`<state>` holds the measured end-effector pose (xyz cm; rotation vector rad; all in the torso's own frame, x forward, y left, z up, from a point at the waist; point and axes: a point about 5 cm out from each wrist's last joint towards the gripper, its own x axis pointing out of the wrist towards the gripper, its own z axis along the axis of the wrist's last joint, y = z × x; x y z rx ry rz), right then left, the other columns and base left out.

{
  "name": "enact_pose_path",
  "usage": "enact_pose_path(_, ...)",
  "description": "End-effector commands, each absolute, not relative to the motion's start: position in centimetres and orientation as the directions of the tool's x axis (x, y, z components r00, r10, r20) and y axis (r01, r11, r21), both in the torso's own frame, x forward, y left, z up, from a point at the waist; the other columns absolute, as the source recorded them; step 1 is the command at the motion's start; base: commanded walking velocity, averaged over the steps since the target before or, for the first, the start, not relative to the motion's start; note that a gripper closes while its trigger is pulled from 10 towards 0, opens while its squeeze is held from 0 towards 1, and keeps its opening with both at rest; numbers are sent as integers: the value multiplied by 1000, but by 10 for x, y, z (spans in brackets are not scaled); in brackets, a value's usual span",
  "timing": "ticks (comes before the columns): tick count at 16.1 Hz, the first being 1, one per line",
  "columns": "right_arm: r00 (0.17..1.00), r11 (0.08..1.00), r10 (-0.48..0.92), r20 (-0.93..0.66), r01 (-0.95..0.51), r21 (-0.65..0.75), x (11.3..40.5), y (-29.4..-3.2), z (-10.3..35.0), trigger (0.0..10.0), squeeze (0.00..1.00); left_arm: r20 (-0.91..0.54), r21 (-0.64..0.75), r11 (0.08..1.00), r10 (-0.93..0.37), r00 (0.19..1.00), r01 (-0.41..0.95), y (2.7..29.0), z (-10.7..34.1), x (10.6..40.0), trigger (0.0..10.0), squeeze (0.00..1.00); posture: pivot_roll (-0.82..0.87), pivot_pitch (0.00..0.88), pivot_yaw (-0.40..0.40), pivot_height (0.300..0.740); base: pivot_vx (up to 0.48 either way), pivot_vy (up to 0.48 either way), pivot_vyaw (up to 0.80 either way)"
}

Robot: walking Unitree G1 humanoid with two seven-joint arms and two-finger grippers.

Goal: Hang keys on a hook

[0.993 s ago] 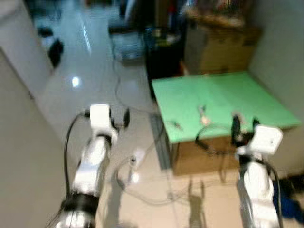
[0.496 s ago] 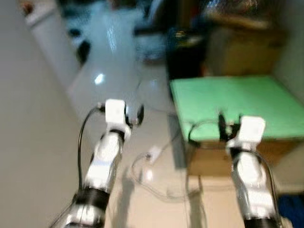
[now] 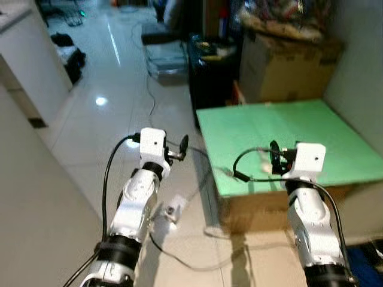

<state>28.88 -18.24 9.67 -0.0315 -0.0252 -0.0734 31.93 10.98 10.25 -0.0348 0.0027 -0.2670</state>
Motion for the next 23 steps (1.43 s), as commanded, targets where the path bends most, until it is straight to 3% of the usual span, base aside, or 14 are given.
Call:
enact_pose_path(1, 998, 998, -62, 17, 63, -20, 291, -176, 95, 10000, 0, -5, -19, 963, -269, 963, 269, 113, 102, 319, 10000, 0, -90, 0, 55, 740, 442, 0, 0)
enact_pose_path(2, 998, 998, -55, 14, 55, -8, 292, -176, 94, 10000, 1000, -10, -14, 961, -275, 961, 275, 112, 101, 319, 10000, 0, -89, 0, 57, 740, 439, 0, 0)
enact_pose_path(8, 988, 995, -52, -144, 64, 78, 318, -159, 75, 10000, 1000, -7, 2, 953, -304, 953, 304, 117, 102, 315, 10000, 0, -49, 10, 68, 740, 220, 0, 0)
enact_pose_path(9, 980, 994, -60, -187, 75, 76, 322, -157, 66, 10000, 0, -15, 10, 954, -301, 954, 301, 124, 101, 312, 10000, 0, -26, 28, 71, 740, 0, 0, 0)
enact_pose_path(15, 948, 992, -69, -311, 97, 78, 323, -149, 41, 10000, 0, -42, 70, 943, -324, 945, 327, 143, 104, 297, 10000, 0, 60, 106, 90, 740, 0, 0, 0)
enact_pose_path(19, 917, 991, -130, -378, 137, -8, 313, -150, 20, 10000, 0, -60, 91, 940, -325, 944, 329, 157, 111, 285, 10000, 0, 116, 168, 97, 740, 0, 0, 0)
enact_pose_path(23, 898, 977, -211, -386, 188, -96, 307, -159, 13, 10000, 0, -82, 61, 937, -340, 937, 345, 153, 109, 276, 10000, 0, 114, 195, 94, 740, 0, 0, 0)
